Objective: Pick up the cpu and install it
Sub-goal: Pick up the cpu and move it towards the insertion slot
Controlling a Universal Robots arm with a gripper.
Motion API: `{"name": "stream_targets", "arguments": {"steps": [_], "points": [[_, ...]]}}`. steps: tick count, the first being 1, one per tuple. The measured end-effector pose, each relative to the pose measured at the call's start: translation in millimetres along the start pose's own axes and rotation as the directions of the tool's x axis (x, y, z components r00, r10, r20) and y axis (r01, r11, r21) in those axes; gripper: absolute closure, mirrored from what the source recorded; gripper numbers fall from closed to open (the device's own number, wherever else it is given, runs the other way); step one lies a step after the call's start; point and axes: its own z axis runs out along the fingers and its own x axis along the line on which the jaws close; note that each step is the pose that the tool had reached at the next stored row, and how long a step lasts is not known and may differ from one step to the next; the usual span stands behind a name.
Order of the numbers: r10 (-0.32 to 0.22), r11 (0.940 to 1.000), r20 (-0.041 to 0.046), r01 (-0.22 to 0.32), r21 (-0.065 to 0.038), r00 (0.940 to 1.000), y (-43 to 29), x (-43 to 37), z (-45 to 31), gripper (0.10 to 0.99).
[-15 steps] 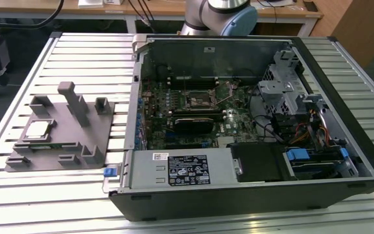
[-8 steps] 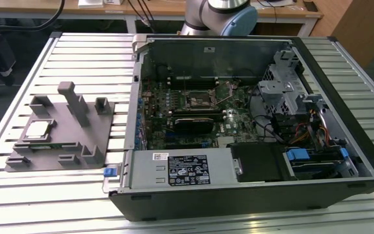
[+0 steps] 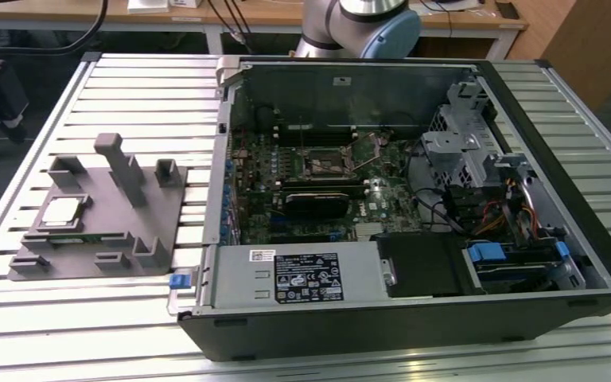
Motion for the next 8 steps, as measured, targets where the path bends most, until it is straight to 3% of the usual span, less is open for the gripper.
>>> {"name": "stream_targets", "arguments": {"steps": [8], "points": [[0.000,1.0000,0.0001,0.000,0.000,1.0000,-0.3,0.1,4.9,0.439]]}}
